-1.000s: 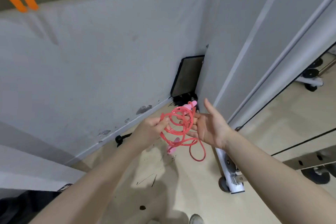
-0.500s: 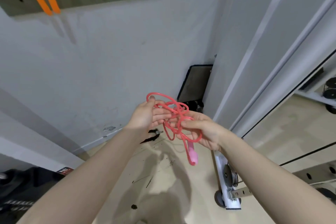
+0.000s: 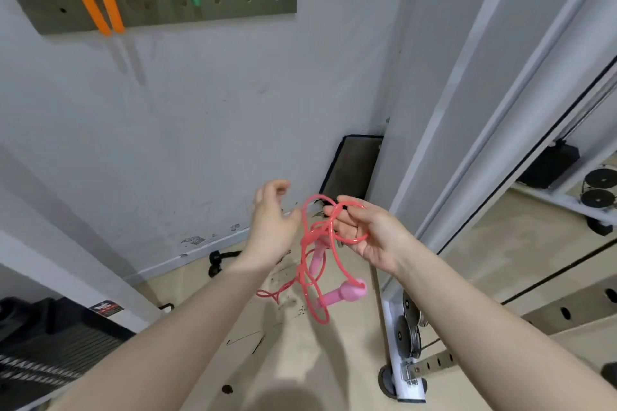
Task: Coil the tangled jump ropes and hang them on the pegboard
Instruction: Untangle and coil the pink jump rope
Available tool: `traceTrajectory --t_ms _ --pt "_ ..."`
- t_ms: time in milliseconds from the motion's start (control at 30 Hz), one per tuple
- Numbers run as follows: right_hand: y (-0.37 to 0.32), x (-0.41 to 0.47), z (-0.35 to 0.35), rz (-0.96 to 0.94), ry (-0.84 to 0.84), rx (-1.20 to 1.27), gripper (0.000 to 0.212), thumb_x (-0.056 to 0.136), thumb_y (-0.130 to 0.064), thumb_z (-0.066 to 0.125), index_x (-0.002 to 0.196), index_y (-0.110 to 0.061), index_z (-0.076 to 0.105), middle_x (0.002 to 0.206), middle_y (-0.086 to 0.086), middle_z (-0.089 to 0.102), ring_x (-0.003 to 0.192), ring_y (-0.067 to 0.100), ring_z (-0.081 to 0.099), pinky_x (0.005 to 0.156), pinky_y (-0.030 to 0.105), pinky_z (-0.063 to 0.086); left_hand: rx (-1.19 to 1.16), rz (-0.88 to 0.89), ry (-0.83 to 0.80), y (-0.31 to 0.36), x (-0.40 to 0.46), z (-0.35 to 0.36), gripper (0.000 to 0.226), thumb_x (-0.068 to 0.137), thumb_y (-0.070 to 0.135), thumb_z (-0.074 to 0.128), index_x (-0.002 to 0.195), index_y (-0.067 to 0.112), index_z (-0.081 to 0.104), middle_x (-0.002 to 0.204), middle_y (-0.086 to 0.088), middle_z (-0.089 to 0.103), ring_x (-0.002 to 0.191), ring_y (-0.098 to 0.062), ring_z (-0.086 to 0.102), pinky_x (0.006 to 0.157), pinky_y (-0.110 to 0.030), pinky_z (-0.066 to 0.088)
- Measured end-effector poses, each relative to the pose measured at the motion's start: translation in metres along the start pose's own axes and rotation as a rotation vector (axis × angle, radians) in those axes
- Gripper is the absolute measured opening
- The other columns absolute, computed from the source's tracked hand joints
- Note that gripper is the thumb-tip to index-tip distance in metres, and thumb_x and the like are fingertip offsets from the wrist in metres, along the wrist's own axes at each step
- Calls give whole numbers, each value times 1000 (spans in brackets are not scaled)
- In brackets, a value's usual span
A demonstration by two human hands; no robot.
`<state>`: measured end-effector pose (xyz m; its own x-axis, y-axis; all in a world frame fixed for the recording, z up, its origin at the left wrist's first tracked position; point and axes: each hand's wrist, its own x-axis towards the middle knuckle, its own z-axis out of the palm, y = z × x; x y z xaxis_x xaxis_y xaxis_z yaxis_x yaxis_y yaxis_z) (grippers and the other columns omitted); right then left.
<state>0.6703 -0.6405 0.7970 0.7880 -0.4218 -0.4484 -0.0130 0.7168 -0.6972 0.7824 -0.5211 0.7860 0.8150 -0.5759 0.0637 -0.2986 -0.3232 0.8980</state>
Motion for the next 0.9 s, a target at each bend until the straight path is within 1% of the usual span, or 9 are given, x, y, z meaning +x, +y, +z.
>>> traceTrajectory --t_ms 100,233,300,367,433,600,700,800,900 --pt "-7 -5 0 -30 -60 161 26 97 0 30 98 1 57 76 20 71 58 21 70 57 23 57 -151 149 -265 19 -22 5 15 95 12 48 95 27 52 82 14 60 78 -8 61 75 -24 49" --pt "-14 -17 -2 -57 -61 86 27 98 -1 30 95 4 57 77 23 69 61 23 70 54 23 57 -253 135 -523 17 -29 6 14 89 40 54 98 29 49 67 8 61 62 -15 60 68 -38 47" --pt "-17 -22 -1 -49 0 -168 28 99 -3 30 94 -1 57 72 18 68 60 22 68 53 24 57 -208 104 -561 13 -25 2 33 76 47 62 93 21 51 69 -1 64 65 -25 63 69 -39 48" --pt "-19 -22 -3 -84 111 -600 29 99 -4 30 92 -8 57 66 9 61 54 18 61 53 25 54 -198 80 -595 8 -21 1 23 78 34 69 86 18 54 72 -14 66 67 -32 64 69 -40 51" --pt "-20 -20 -4 -193 178 -830 29 96 0 31 89 -9 58 65 4 49 53 15 50 53 25 46 -224 72 -601 4 -20 0 10 86 17 65 81 19 57 64 -4 63 57 -17 57 59 -27 47" --pt "-21 -21 -5 -207 -124 -483 26 86 17 39 86 -1 59 62 3 56 63 15 54 68 25 46 -298 47 -473 3 -16 -7 18 95 10 49 77 16 52 52 9 48 40 -3 41 44 -15 33" --pt "-29 -23 -7 -12 -275 -443 23 72 8 46 89 0 60 55 2 52 53 12 52 58 20 49 -163 106 -412 2 -14 -10 21 95 17 50 75 22 53 56 4 46 41 0 39 46 -20 31" --pt "-36 -26 -3 118 -360 -627 19 75 -17 49 81 -3 61 45 0 40 44 13 38 51 22 38 -171 114 -383 3 -9 -15 23 95 18 51 73 23 54 50 11 46 42 0 35 47 -21 28" --pt "-35 -24 6 81 -313 -921 35 90 -36 55 62 -16 55 36 -7 28 41 10 23 50 25 26 -281 125 -519 2 -11 -16 23 96 8 47 78 19 57 59 16 60 60 2 54 62 -16 43"
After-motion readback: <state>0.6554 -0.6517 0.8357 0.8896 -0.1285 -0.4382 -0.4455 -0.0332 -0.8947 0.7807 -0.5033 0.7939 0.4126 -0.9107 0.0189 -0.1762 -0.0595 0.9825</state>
